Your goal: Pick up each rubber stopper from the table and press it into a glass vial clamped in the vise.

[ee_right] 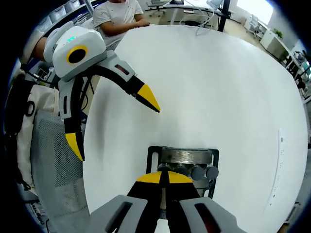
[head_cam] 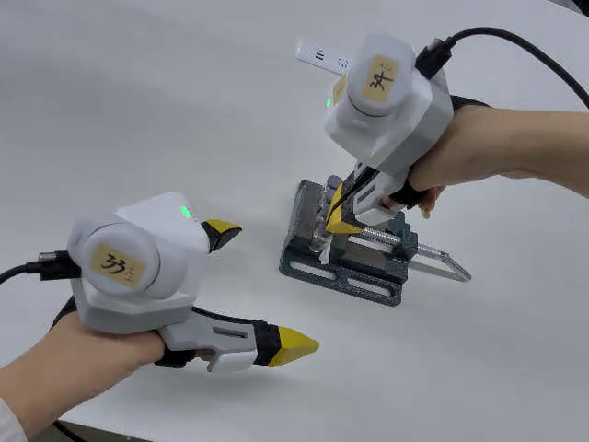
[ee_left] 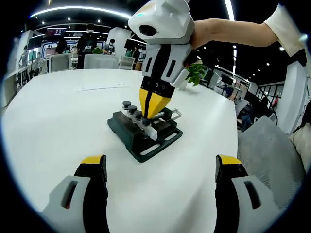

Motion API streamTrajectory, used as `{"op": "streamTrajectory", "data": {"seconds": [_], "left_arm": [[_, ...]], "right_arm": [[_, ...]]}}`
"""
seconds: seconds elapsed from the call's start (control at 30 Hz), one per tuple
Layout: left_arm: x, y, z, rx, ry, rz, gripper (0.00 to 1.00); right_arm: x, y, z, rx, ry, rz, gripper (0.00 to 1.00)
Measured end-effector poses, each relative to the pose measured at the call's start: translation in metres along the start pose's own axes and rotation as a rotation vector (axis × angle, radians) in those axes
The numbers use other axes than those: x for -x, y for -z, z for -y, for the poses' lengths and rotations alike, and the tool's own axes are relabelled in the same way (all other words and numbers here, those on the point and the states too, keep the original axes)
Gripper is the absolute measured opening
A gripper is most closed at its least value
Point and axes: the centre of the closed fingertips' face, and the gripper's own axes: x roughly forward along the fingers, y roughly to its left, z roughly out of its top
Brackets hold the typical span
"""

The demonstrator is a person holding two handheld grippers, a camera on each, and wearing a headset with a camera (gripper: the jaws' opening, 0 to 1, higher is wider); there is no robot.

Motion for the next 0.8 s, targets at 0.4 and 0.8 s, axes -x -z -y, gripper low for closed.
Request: {"op": "streamTrajectory", "data": {"seconds": [0.4,0.8], "left_arm": [[0.0001,0.0025,-0.0025,0.006,-0.006,0.005,0.92],[-0.004,0.0008,-0.0029,0.006,-0.003,0.015,0.91]], "right_arm": [[-0.0031,-0.0001,-0.0016,-0.018,0.019,-0.021,0.0],[-0.0036,-0.0028,-0.0018,-0.008,0.062,-0.076,0.0]]}}
